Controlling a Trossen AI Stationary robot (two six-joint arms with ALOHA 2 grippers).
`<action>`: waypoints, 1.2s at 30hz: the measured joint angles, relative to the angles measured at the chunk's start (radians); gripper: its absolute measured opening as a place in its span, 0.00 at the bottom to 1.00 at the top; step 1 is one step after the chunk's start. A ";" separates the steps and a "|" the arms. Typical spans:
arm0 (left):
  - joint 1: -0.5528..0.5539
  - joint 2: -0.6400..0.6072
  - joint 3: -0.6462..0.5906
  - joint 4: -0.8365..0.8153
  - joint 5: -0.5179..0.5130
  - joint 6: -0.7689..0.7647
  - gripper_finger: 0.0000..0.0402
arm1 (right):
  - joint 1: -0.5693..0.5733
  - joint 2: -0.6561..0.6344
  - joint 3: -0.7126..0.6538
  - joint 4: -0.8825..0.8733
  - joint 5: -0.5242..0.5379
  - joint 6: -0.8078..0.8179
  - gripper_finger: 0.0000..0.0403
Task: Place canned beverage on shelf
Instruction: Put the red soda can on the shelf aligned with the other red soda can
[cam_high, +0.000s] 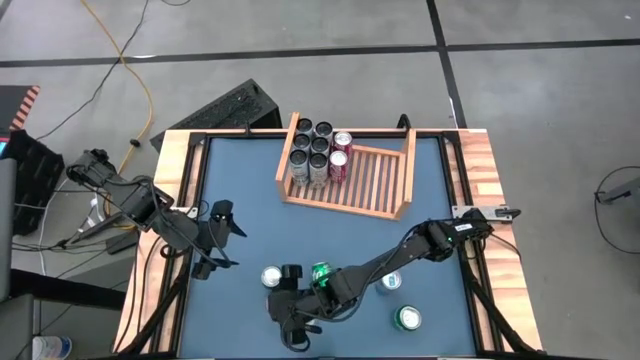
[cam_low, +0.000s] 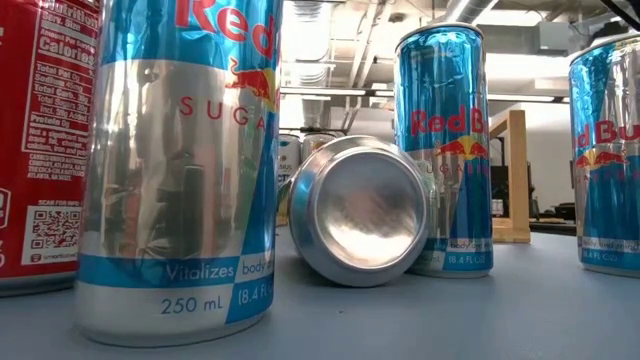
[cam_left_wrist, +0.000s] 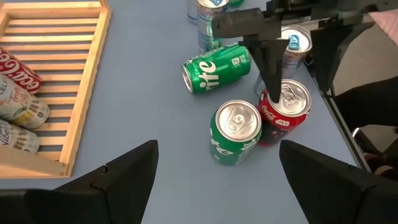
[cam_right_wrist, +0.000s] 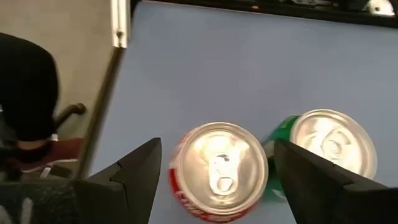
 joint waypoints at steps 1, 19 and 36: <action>0.000 0.000 0.000 0.000 0.000 0.000 0.80 | 0.000 0.000 -0.001 -0.001 -0.007 0.007 0.74; 0.000 0.000 0.000 0.000 -0.001 0.004 0.80 | -0.019 0.036 -0.001 -0.008 -0.066 0.034 0.74; 0.000 0.000 0.000 0.000 -0.004 0.005 0.80 | -0.021 0.031 0.000 -0.055 -0.088 0.056 0.54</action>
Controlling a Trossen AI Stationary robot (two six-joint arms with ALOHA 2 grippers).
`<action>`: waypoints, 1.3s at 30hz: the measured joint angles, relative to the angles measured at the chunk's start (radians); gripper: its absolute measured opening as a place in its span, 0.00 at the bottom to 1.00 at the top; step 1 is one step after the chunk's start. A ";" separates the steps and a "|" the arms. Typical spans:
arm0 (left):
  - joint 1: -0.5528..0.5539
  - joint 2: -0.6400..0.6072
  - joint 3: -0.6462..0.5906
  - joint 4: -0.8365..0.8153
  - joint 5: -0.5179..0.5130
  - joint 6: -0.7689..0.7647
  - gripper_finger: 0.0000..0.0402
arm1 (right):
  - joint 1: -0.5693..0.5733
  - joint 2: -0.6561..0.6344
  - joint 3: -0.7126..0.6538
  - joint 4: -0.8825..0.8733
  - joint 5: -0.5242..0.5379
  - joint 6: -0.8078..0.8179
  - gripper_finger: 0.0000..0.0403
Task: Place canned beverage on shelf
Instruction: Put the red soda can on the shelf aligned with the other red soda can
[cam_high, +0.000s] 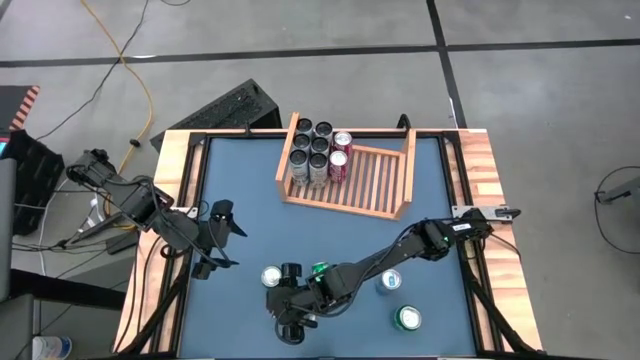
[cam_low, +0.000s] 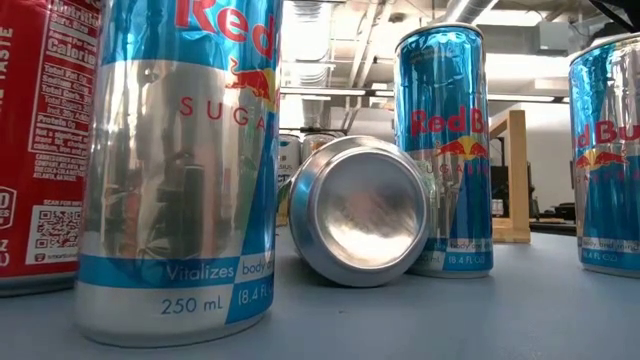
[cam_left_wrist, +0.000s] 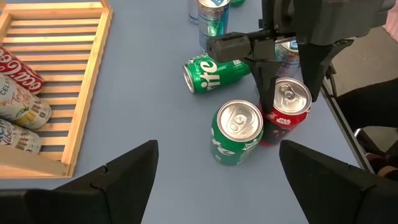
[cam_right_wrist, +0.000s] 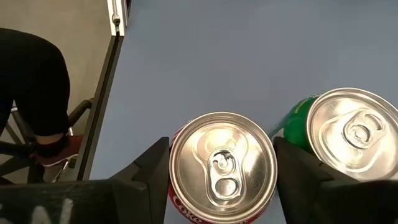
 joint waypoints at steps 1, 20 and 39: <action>0.000 0.000 0.000 0.000 0.000 0.000 0.80 | 0.000 0.000 0.000 -0.003 0.000 0.002 0.54; 0.000 0.000 0.000 0.000 0.001 0.001 0.80 | -0.010 -0.087 0.001 -0.157 0.023 -0.004 0.54; 0.000 0.000 0.000 -0.004 0.006 0.004 0.80 | -0.111 -0.178 0.000 -0.329 0.046 -0.170 0.54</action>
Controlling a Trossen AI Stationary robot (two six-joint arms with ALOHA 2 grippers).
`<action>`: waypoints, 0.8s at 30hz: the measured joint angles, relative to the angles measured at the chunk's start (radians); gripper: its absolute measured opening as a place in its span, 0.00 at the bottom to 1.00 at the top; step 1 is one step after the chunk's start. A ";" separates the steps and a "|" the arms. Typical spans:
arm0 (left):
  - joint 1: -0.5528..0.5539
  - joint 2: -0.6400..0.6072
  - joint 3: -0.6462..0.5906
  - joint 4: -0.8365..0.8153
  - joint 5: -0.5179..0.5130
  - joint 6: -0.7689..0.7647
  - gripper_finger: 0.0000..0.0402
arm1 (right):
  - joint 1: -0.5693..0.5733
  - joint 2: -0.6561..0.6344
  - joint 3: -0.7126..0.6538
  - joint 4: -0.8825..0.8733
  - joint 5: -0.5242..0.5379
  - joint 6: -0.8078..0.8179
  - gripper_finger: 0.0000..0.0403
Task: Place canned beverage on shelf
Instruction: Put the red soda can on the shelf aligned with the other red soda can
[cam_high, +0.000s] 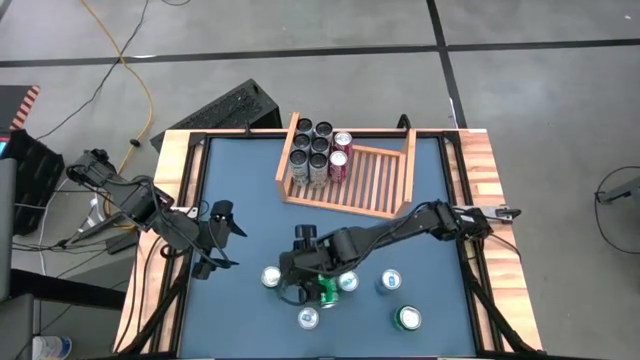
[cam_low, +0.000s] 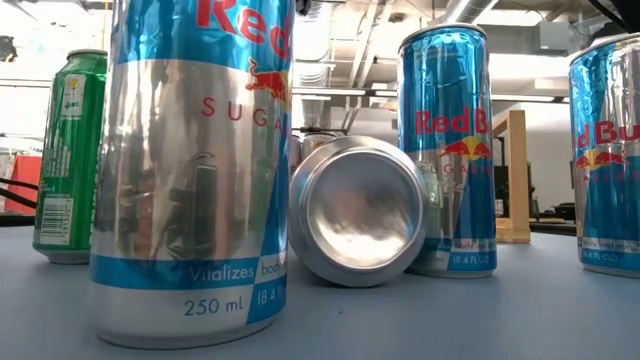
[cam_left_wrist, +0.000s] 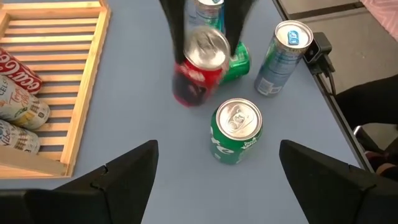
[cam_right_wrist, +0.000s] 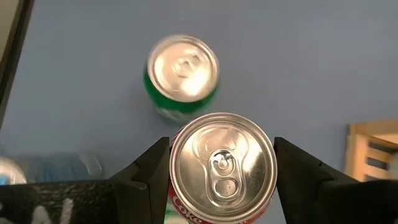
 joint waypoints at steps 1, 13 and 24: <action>0.000 0.000 0.000 -0.001 0.000 0.000 0.80 | -0.007 -0.008 0.000 -0.015 -0.007 -0.002 0.54; 0.000 0.000 0.000 -0.011 0.025 0.031 0.80 | -0.046 -0.153 -0.049 -0.167 -0.027 0.003 0.54; 0.000 0.000 0.000 0.006 0.026 0.068 0.80 | -0.132 -0.547 -0.710 0.320 -0.031 0.034 0.56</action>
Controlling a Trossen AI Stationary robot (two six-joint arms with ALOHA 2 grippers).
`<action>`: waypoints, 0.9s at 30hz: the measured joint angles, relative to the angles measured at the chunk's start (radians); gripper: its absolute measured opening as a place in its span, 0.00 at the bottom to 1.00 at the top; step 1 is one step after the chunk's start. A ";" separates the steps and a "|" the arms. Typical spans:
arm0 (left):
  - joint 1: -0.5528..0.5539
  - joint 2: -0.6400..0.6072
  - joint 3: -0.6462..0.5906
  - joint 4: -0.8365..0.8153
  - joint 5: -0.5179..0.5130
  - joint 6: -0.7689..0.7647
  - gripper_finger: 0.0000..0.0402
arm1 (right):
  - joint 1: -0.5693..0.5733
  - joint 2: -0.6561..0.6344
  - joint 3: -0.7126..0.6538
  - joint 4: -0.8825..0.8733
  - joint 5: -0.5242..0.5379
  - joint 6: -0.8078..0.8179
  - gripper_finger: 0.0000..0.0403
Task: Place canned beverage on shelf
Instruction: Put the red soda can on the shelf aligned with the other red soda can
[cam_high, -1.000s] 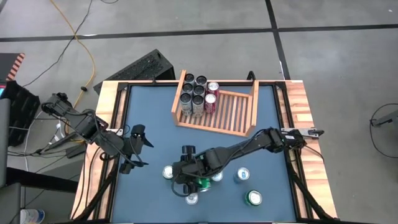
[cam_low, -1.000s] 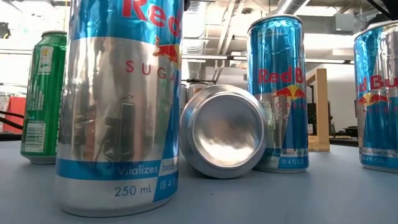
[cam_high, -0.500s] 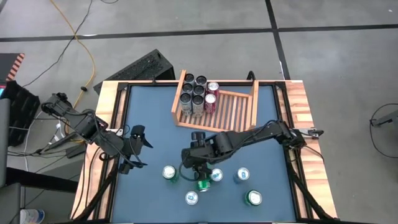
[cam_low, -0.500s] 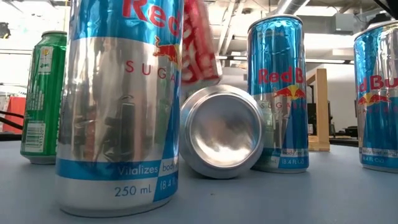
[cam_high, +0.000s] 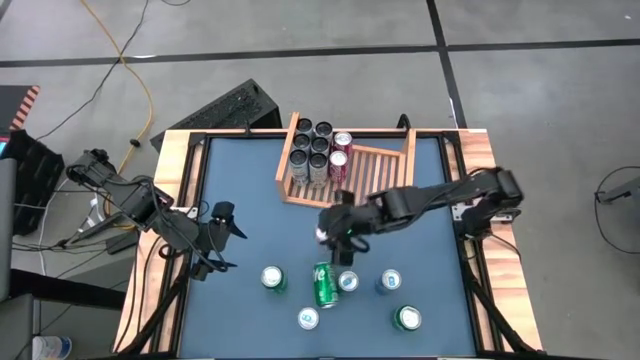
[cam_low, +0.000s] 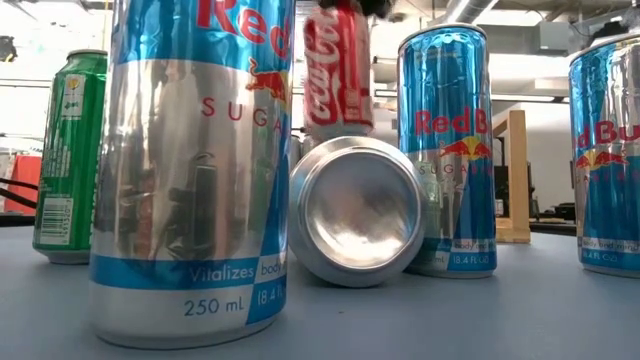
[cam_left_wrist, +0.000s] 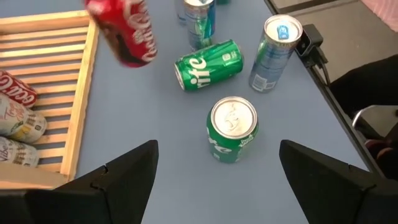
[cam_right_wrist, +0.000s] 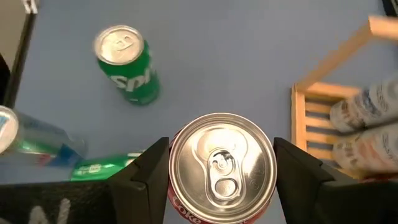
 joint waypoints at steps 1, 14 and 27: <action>0.000 0.000 0.000 0.003 0.000 0.000 0.80 | -0.020 -0.031 -0.062 0.039 -0.004 -0.001 0.56; 0.000 -0.001 0.000 0.059 -0.009 0.052 0.80 | -0.402 -0.168 -0.443 0.373 -0.336 -0.268 0.56; 0.000 -0.003 0.000 0.096 -0.001 0.149 0.80 | -0.547 -0.176 -0.469 0.423 -0.524 -0.500 0.56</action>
